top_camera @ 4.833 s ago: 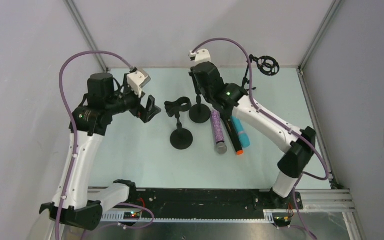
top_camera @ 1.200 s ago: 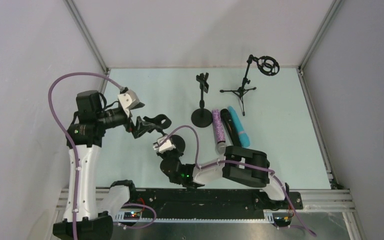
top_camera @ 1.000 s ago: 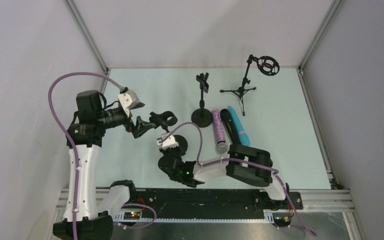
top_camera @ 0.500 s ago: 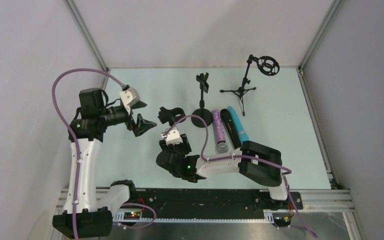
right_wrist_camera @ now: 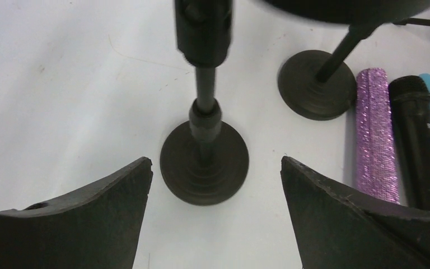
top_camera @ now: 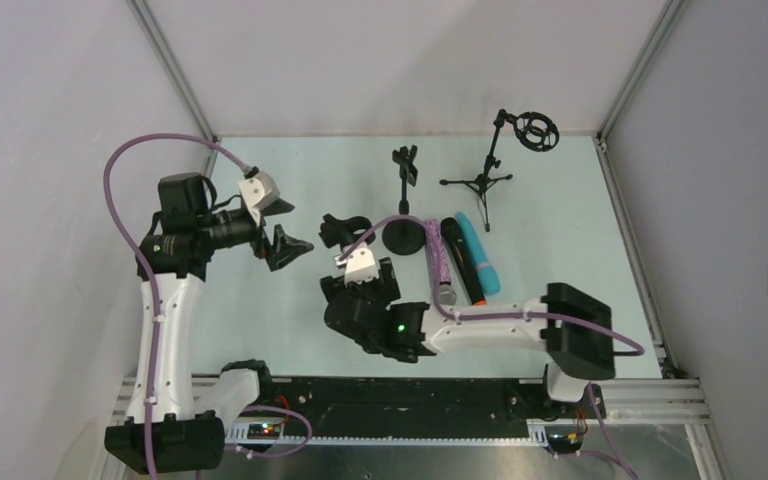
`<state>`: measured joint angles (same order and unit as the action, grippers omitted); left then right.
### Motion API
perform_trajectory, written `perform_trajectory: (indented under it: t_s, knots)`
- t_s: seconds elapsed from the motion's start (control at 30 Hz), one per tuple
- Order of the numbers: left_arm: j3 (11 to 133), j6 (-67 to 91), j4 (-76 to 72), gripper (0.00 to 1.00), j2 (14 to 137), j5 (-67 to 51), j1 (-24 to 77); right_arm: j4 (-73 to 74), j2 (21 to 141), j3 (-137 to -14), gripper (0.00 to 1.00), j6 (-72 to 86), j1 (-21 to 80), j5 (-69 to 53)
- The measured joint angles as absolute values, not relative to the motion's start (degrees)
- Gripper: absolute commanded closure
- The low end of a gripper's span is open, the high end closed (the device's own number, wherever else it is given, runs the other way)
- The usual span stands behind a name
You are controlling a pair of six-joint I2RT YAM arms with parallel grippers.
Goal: Attach the microphones to the stand
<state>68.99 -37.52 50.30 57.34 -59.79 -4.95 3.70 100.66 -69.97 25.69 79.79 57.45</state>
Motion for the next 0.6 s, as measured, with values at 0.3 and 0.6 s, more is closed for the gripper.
perform_trajectory:
  t_s: [0.3,0.6]
  knots:
    - [70.83,-34.89,50.26,0.00,57.54,-57.98,-4.95,24.88,81.82,-67.16,0.08,35.57,77.19,50.78]
    - [70.28,-31.94,50.06,0.00,57.04,-55.81,-4.97,38.76,67.68,-62.72,0.07,37.10,51.77,30.65]
